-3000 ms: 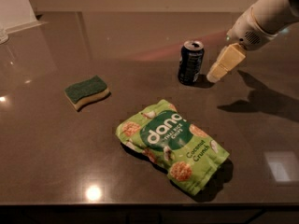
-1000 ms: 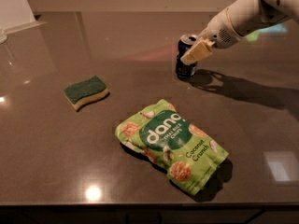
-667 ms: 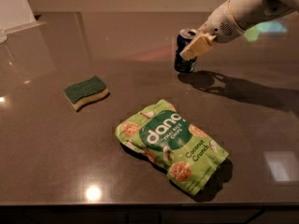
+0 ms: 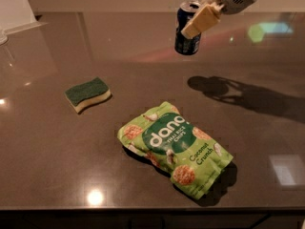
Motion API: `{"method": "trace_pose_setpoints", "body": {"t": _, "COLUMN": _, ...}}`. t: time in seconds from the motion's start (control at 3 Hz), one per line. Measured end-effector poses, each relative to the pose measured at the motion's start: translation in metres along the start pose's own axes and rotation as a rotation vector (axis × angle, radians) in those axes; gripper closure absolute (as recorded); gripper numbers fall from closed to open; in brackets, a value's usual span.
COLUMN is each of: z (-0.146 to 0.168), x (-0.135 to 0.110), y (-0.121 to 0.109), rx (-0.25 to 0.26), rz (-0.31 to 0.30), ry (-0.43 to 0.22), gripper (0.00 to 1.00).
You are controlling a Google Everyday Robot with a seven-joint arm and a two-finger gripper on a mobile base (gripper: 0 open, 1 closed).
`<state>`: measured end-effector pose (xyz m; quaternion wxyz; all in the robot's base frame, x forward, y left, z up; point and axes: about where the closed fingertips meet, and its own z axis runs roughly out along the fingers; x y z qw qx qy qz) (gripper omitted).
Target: Pick pepsi can
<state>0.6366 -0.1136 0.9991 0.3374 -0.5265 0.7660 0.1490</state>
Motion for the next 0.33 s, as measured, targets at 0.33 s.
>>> {"method": "trace_pose_setpoints", "body": {"t": 0.33, "z": 0.0001, "x": 0.0, "y": 0.0, "rx": 0.0, "rz": 0.0, "ry": 0.0, "gripper": 1.0}}
